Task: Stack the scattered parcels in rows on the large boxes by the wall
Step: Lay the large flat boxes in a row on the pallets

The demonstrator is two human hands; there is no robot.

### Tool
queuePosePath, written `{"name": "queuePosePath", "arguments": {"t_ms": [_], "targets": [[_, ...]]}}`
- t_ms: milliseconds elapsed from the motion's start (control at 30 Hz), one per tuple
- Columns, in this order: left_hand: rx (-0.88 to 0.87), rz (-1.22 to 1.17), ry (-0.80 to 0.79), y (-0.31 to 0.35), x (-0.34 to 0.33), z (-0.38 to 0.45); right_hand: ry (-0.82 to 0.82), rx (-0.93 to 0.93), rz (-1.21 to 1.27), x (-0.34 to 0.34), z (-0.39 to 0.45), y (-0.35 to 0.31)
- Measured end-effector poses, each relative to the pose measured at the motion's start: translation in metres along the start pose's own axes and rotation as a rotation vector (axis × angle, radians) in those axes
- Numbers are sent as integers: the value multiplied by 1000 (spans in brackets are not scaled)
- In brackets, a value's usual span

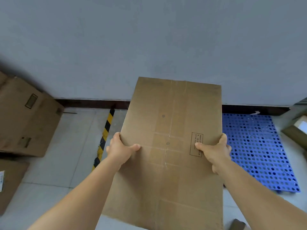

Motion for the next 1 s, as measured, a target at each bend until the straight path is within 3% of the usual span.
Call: {"name": "queuePosePath", "arguments": {"t_ms": [500,767,1000], "targets": [[189,-110,-21,-56,-71,133,-135,-2,-141,-104,130,6],[174,-83,-51,-84,-118,219,-129,-23,-143,-167,205,38],[133,-206,-125,-95,-157,267,-106,12,-132,-191,251,52]]}}
Point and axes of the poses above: each hand's wrist, its own z-axis towards the middle knuckle, its own x-axis out of the back of the hand, y = z × x, the point moved 8 cm from there along z, towards the middle knuckle, and after that the axes turned 7 degrees about z, right-handed, at the moved point
